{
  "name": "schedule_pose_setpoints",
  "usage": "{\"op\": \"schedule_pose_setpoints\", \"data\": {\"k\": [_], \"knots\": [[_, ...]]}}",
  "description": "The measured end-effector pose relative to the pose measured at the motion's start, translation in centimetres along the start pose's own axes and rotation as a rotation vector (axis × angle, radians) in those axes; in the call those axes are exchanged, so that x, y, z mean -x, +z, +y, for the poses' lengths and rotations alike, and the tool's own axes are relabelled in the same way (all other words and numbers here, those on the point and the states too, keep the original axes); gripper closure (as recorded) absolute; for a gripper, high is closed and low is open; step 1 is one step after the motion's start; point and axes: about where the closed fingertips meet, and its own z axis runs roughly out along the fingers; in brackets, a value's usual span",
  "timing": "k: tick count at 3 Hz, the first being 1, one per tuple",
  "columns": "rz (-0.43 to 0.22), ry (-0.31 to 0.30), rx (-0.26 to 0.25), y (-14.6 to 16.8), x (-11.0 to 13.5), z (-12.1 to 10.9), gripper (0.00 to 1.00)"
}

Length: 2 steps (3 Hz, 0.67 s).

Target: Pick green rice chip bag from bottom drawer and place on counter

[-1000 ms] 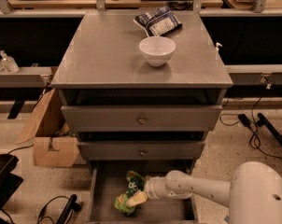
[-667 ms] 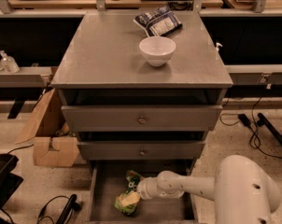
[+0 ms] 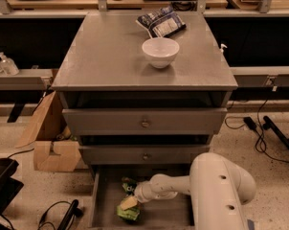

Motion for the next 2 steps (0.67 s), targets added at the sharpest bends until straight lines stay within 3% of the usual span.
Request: {"op": "schedule_pose_setpoints", "data": {"k": [2], "knots": [[0.036,0.0,-0.011,1.45,-0.36,-0.46,0.72]]}}
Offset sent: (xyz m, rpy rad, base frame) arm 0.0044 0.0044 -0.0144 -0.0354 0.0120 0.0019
